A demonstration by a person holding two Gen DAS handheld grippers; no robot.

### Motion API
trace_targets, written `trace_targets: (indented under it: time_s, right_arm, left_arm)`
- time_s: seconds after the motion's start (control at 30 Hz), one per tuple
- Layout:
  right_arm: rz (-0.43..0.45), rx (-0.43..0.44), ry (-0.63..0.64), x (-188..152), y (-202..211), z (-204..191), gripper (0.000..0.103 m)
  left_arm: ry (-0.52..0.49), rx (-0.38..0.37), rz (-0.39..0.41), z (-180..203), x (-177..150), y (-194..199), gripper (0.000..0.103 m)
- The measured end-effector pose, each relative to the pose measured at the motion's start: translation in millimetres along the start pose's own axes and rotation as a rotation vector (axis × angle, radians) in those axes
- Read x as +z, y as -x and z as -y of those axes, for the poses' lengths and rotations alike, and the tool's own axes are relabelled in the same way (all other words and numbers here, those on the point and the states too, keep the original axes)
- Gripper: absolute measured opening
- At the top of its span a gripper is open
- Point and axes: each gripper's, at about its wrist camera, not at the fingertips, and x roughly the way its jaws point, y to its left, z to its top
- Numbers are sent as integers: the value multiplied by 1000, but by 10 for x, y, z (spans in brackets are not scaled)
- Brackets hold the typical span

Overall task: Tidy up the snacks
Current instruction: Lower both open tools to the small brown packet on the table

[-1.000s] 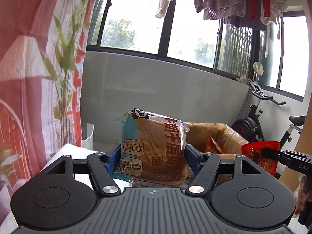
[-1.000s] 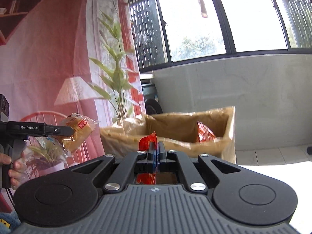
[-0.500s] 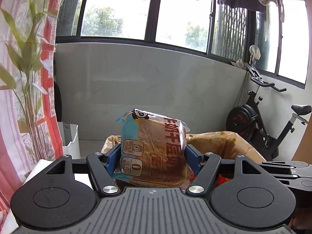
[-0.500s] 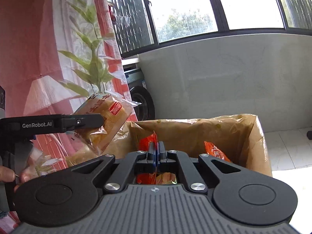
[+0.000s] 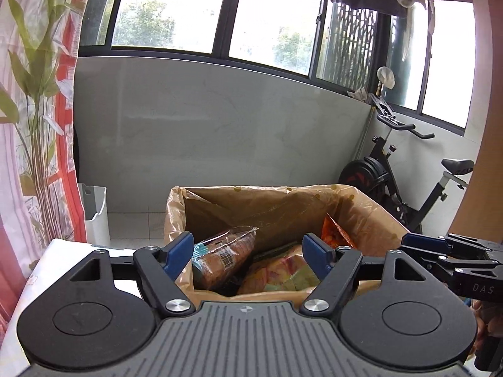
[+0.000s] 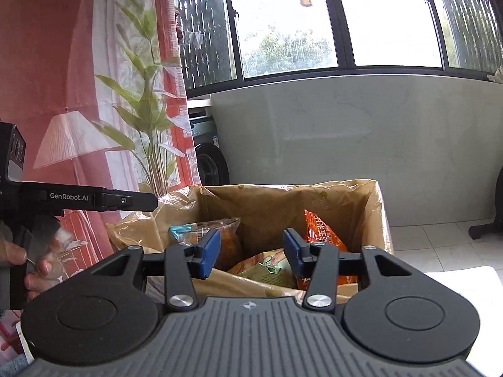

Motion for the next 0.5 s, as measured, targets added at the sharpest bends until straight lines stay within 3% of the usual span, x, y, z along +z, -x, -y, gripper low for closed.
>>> trace_targets:
  time_s: [0.23, 0.5]
  right_arm:
    - [13, -49, -1, -367, 368, -114, 48]
    - [-128, -59, -17, -880, 338, -166, 48]
  left_arm:
    - [17, -124, -45, -77, -352, 406, 63]
    - [33, -181, -211, -185, -845, 120, 57]
